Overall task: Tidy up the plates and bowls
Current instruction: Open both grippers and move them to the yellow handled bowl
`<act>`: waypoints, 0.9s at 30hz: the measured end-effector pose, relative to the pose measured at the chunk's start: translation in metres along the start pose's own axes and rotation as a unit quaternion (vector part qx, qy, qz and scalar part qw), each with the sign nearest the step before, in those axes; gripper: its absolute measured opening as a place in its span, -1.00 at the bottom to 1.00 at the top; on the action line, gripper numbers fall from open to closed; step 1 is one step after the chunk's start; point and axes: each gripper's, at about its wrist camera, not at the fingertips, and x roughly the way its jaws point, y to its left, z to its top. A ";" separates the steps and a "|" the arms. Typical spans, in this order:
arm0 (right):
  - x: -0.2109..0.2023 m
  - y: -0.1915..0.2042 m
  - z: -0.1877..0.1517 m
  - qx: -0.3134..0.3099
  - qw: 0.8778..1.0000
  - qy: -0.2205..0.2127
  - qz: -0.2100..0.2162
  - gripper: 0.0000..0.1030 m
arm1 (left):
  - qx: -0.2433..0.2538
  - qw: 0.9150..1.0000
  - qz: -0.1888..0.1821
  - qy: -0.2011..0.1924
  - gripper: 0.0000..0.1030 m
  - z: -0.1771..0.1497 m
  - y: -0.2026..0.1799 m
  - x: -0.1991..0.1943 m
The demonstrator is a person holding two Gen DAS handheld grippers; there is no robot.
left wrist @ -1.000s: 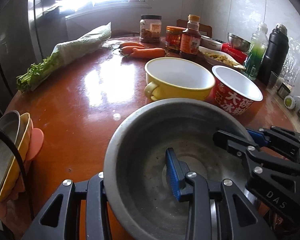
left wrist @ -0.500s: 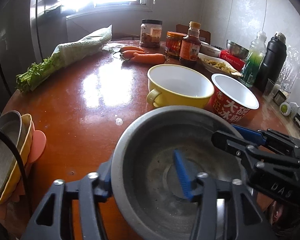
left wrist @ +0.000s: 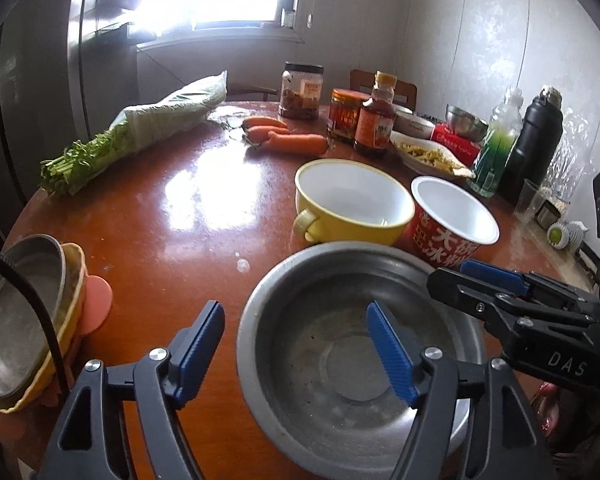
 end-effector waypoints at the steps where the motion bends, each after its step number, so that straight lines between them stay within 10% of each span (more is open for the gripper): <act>1: -0.002 -0.001 0.001 0.002 1.000 -0.002 0.001 0.11 | -0.001 1.000 0.003 -0.003 0.42 0.002 0.001 -0.003; 27: 0.052 -0.021 0.048 0.113 0.991 0.054 0.047 0.13 | 0.016 0.998 0.035 0.044 0.45 0.101 0.012 0.051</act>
